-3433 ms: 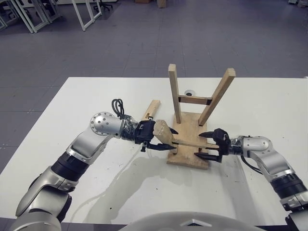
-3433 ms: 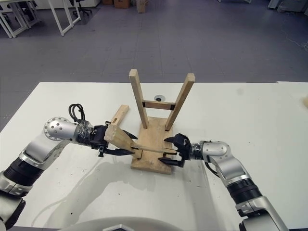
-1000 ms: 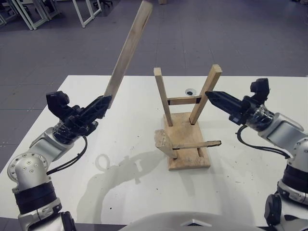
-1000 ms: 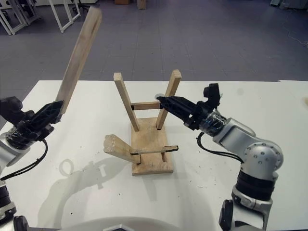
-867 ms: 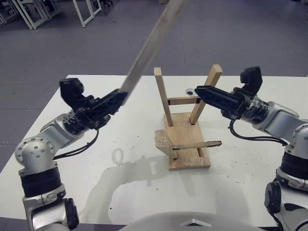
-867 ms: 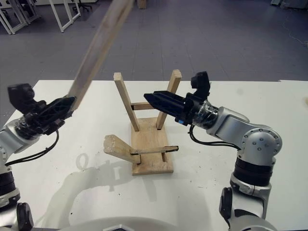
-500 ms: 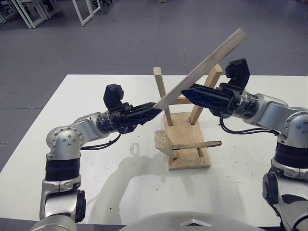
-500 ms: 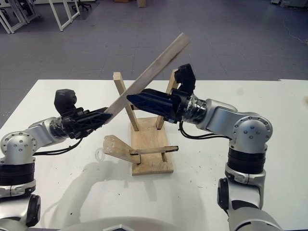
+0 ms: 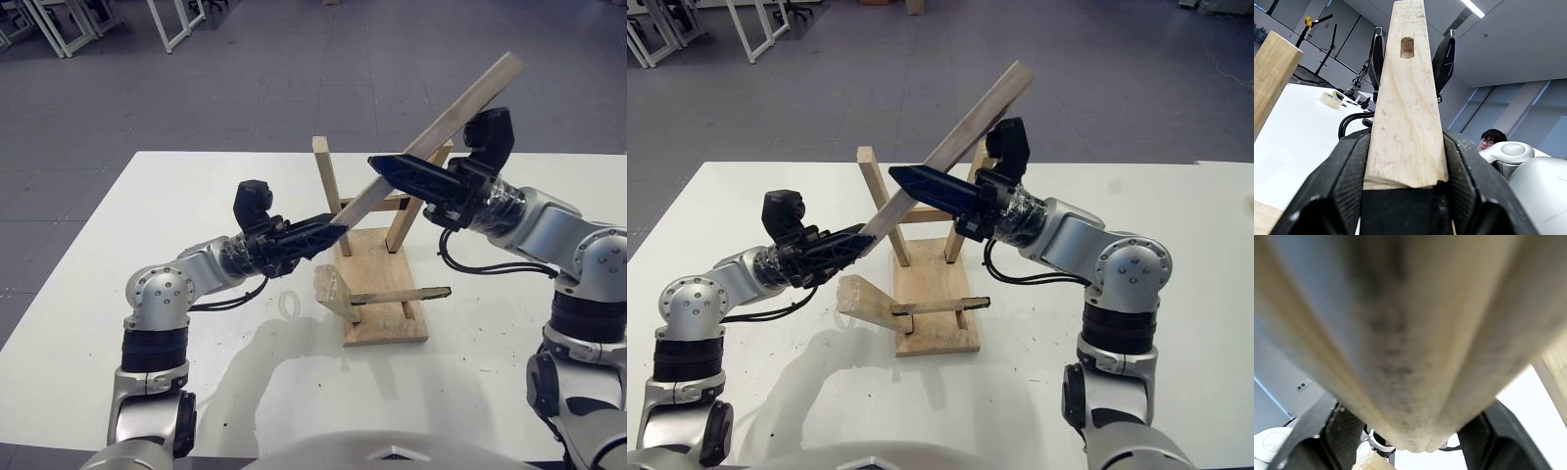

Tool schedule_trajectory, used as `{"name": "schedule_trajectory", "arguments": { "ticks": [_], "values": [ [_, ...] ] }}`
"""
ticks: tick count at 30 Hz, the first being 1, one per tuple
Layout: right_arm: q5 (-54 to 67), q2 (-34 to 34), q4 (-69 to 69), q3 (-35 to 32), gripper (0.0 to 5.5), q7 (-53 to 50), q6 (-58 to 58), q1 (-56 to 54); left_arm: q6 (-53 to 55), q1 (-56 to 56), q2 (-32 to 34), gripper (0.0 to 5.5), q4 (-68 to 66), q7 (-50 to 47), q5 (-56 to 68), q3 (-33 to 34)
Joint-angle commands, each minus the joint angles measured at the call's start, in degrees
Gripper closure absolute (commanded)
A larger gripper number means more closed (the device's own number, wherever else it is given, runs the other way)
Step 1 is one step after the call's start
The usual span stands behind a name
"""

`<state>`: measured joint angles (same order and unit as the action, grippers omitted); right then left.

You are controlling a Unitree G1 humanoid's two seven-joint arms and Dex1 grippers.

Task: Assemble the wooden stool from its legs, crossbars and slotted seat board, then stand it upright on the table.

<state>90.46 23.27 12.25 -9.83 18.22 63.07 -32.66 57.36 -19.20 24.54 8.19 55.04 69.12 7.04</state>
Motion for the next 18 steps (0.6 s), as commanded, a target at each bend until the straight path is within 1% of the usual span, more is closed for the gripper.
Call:
{"name": "schedule_trajectory", "arguments": {
  "ticks": [1, 6, 7, 9, 13, 14, 15, 18],
  "values": [
    [2.7, 0.1, 1.5, 0.6, 3.44, -0.3, -0.6, -0.2, -0.6, 0.1, 1.0, 3.44, -0.6, -1.2, -2.1, 0.4],
    [2.4, 0.2, 1.8, 1.0, 3.44, 0.0, -1.0, 0.0, -0.9, -0.8, 0.7, 3.44, -1.4, -2.6, -2.5, 1.1],
    [2.2, 0.3, 1.8, 1.0, 3.44, 0.2, -1.1, 0.0, -0.7, -0.9, 0.6, 3.15, -1.7, -2.9, -2.4, 1.1],
    [1.4, 0.7, 1.7, 1.0, 3.45, 0.8, -1.2, 0.2, 0.8, -1.5, 0.5, 2.75, -2.4, -3.7, -0.5, 1.9],
    [-1.1, 1.7, 0.3, 0.3, 3.47, 0.7, -2.2, 1.4, 0.8, -2.2, 0.5, 2.02, -4.3, -7.2, 1.3, 5.4],
    [-1.8, 1.9, -0.4, 0.0, 3.47, 0.5, -2.6, 1.6, 0.4, -1.8, 0.8, 1.73, -4.4, -7.9, 1.6, 6.7],
    [-3.1, 2.7, -1.0, -0.6, 3.47, 0.8, -3.0, 1.8, 0.3, -0.6, 1.6, 1.66, -3.9, -8.9, 2.1, 8.7],
    [-7.8, 6.3, -1.8, -2.9, 3.47, 2.1, -4.3, 3.5, 0.6, 5.1, 3.8, 1.06, 0.2, -12.4, 1.8, 12.6]
  ]
}}
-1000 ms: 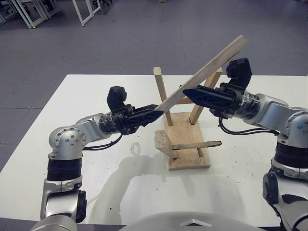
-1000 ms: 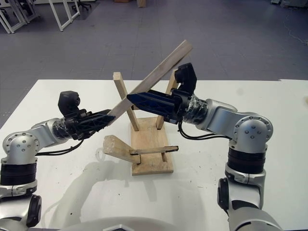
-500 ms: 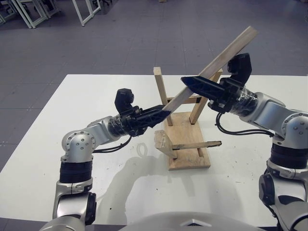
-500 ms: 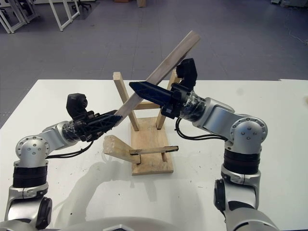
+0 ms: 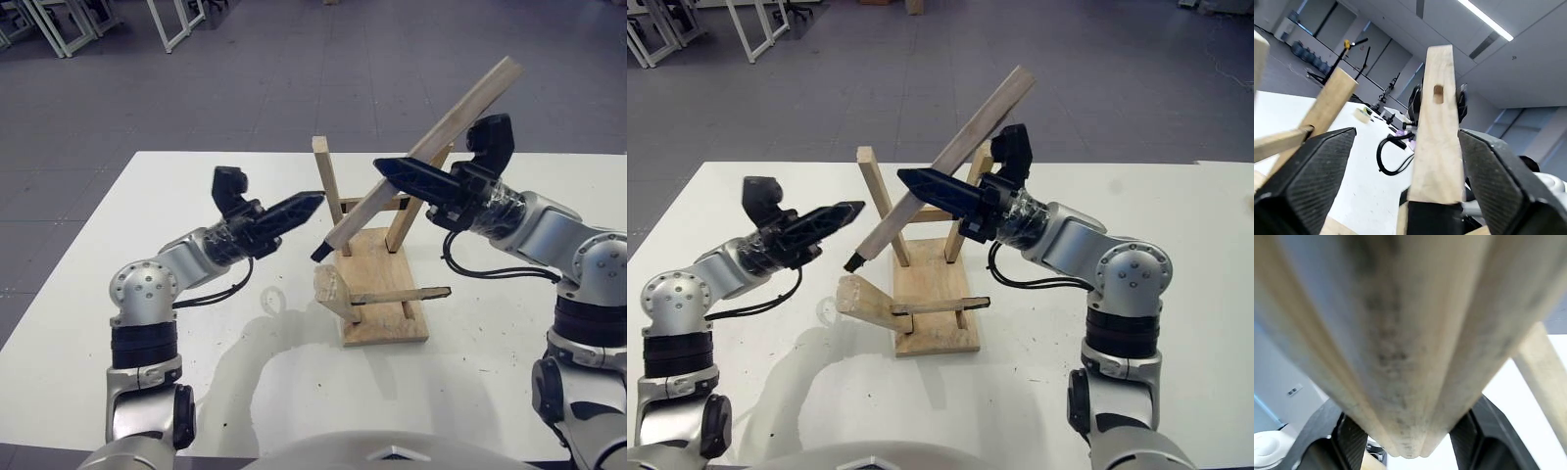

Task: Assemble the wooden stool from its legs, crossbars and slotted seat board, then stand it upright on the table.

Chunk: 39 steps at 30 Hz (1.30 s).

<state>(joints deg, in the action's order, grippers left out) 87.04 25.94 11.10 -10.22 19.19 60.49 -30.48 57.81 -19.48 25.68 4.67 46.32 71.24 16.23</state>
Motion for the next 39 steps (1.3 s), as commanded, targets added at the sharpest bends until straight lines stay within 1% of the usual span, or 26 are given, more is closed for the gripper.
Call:
{"name": "schedule_trajectory", "arguments": {
  "ticks": [1, 2, 3, 7, 9, 11, 14, 16, 20, 21, 25, 29, 32, 35, 37, 39],
  "values": [
    [-6.2, 4.9, -0.9, -3.3, 3.47, 1.7, -2.4, 2.0, 0.1, 8.0, 3.1, 0.88, 5.8, -5.1, -1.4, 3.5],
    [-8.1, 6.2, -0.4, -3.8, 3.47, 2.7, -2.9, 3.2, -0.1, 11.4, 3.4, 0.83, 8.7, -7.0, -3.6, 2.7],
    [-9.5, 7.1, 0.2, -4.1, 3.48, 3.7, -3.3, 4.3, -0.7, 14.5, 4.0, 0.61, 11.4, -8.3, -6.4, 1.2],
    [-16.4, 10.0, 4.5, -4.3, 3.48, 7.9, -6.3, 10.2, -7.0, 26.3, 10.0, 0.06, 20.7, -10.6, -24.6, -11.3],
    [-22.2, 11.6, 5.6, -3.8, 3.48, 11.2, -9.7, 13.6, -9.7, 30.4, 12.2, 0.00, 23.8, -10.3, -30.4, -15.4],
    [-25.5, 12.2, 5.7, -3.9, 3.48, 13.2, -11.7, 15.6, -11.9, 32.0, 13.0, 0.00, 24.2, -10.0, -33.9, -17.1],
    [-29.7, 13.2, 6.1, -3.1, 3.48, 16.8, -13.9, 18.3, -13.0, 32.2, 11.7, 0.00, 25.2, -10.3, -35.4, -19.0],
    [-34.0, 14.5, 6.8, -2.1, 3.48, 21.4, -17.4, 21.8, -9.9, 31.8, 8.2, 0.00, 26.8, -11.6, -30.5, -18.3],
    [-41.4, 17.1, 5.1, -0.2, 3.48, 28.5, -22.9, 26.3, -5.9, 32.6, 5.7, 0.00, 29.4, -13.8, -25.9, -18.8],
    [-42.9, 17.2, 4.7, 0.3, 3.48, 29.3, -24.1, 27.0, -5.2, 32.4, 4.5, 0.00, 30.1, -14.9, -25.1, -19.0],
    [-45.6, 15.3, 4.9, 1.9, 3.48, 30.3, -26.1, 27.7, -7.4, 30.6, -2.1, 0.00, 30.7, -22.5, -29.0, -21.9],
    [-45.6, 14.5, 5.8, 1.9, 3.48, 30.7, -26.5, 28.4, -8.0, 29.4, -7.1, 0.00, 31.7, -26.1, -29.1, -24.1],
    [-44.5, 14.3, 6.5, 0.5, 3.48, 31.3, -27.0, 27.8, -8.8, 28.3, -8.0, 0.00, 29.9, -28.9, -32.6, -24.9],
    [-42.1, 13.9, 8.8, -0.5, 3.48, 31.8, -26.4, 27.1, -9.8, 29.2, -7.3, 0.00, 28.3, -30.0, -35.7, -25.2],
    [-40.2, 13.7, 11.5, -1.2, 3.48, 32.1, -26.0, 27.6, -10.4, 30.9, -5.8, 0.00, 27.6, -28.4, -36.5, -25.1],
    [-40.2, 14.3, 14.0, -0.6, 3.48, 33.6, -26.6, 29.3, -11.3, 32.2, -3.0, 0.00, 26.6, -25.3, -37.5, -25.3]
  ]
}}
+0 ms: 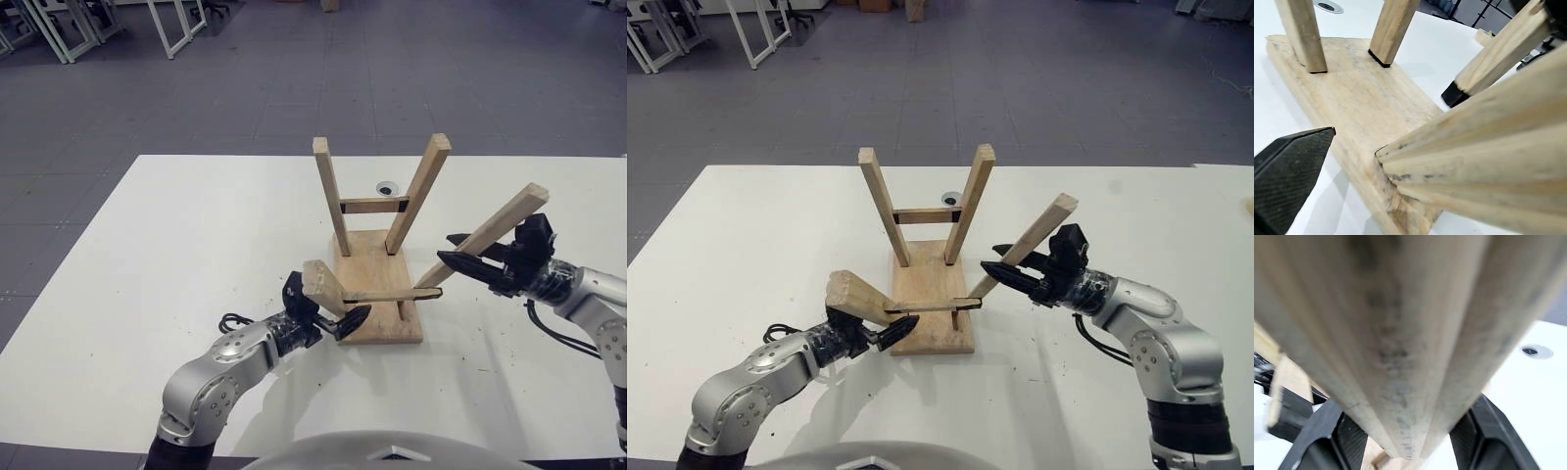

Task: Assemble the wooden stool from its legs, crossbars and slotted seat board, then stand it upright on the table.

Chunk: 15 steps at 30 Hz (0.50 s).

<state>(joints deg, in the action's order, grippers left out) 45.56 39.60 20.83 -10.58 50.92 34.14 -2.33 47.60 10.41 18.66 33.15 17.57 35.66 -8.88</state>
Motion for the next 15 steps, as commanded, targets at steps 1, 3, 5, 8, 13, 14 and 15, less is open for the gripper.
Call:
{"name": "schedule_trajectory", "arguments": {
  "ticks": [1, 3, 5, 8, 13, 14, 15],
  "values": [
    [0.5, 1.1, 4.9, 0.4, 3.48, 2.9, -1.0, 1.8, -1.8, 2.4, 5.8, 0.00, -2.5, 5.5, -2.5, -0.4],
    [-2.5, 2.0, 5.0, 2.1, 3.48, 5.1, -3.3, 2.7, -2.8, 1.5, 9.1, 0.00, -4.3, 9.4, -3.3, -0.1],
    [-5.2, 2.3, 3.9, 3.2, 3.48, 6.6, -5.7, 3.3, -3.7, -0.4, 11.1, 0.00, -7.0, 11.5, -4.0, 1.8],
    [-9.8, 3.0, -0.1, 4.1, 3.48, 9.9, -11.1, 4.3, -4.0, -2.3, 11.8, 0.00, -8.6, 12.8, -4.1, 3.2],
    [-13.6, 2.7, -2.7, 6.3, 3.48, 12.9, -16.2, 3.9, -3.6, -2.1, 11.0, 0.00, -7.8, 13.3, -4.6, 1.2],
    [-13.5, 2.2, -2.3, 6.7, 3.48, 12.4, -16.3, 3.9, -3.6, -2.2, 11.0, 0.00, -7.8, 13.4, -4.6, 1.1],
    [-13.4, 1.8, -1.8, 7.0, 3.48, 11.9, -16.2, 3.9, -3.5, -2.3, 10.9, 0.00, -7.9, 13.2, -4.6, 1.2]
  ]
}}
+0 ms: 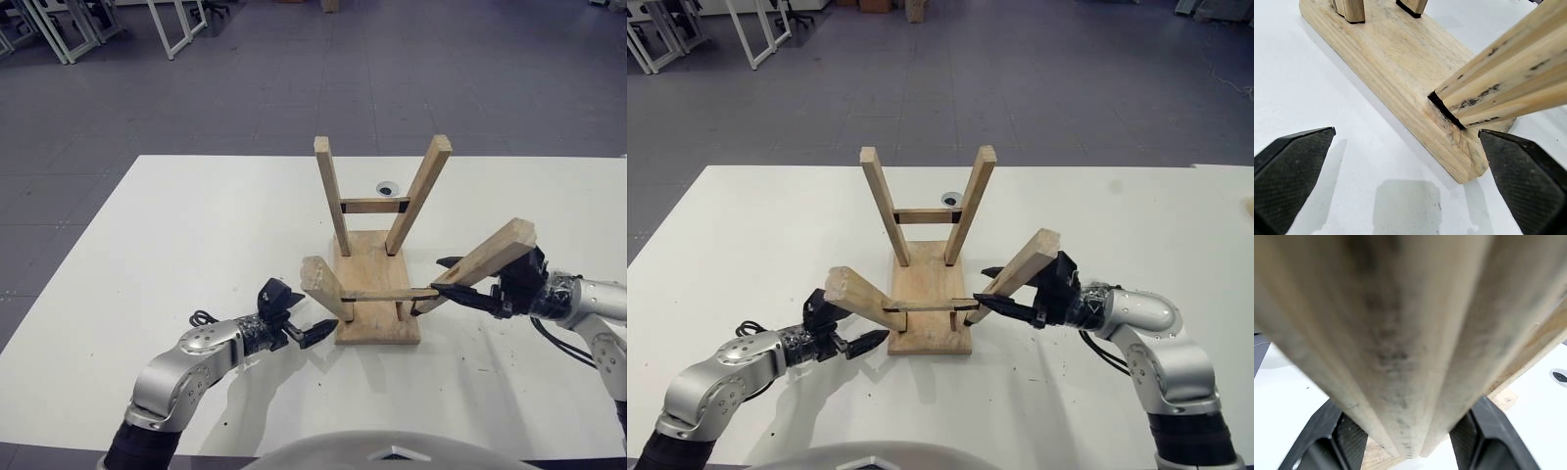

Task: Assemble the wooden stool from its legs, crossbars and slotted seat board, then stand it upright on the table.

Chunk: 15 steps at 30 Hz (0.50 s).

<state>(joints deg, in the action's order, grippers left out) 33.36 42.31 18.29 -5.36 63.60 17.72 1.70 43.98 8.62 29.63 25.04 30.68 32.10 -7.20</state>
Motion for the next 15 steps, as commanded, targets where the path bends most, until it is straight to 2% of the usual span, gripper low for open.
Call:
{"name": "schedule_trajectory", "arguments": {
  "ticks": [1, 5, 10, 15],
  "values": [
    [-1.1, -1.0, 1.1, 1.9, 3.48, -1.1, 0.3, -0.2, 0.1, -0.5, -0.2, 0.00, 0.3, -0.1, -1.1, -0.4],
    [-0.6, -0.8, 2.5, 2.9, 3.48, -0.8, 0.6, 1.0, 0.3, -0.3, -1.0, 0.00, 0.1, -0.8, -1.8, -0.5],
    [1.9, -3.2, 11.2, 5.6, 3.48, -4.2, 2.4, 7.8, 0.4, -0.8, -1.7, 0.00, -1.1, -2.1, -2.7, 0.6],
    [2.6, -4.9, 14.8, 6.0, 3.48, -8.3, 3.2, 6.3, 0.5, -0.9, -0.8, 0.00, -1.9, -1.3, -3.2, 1.2]
  ]
}}
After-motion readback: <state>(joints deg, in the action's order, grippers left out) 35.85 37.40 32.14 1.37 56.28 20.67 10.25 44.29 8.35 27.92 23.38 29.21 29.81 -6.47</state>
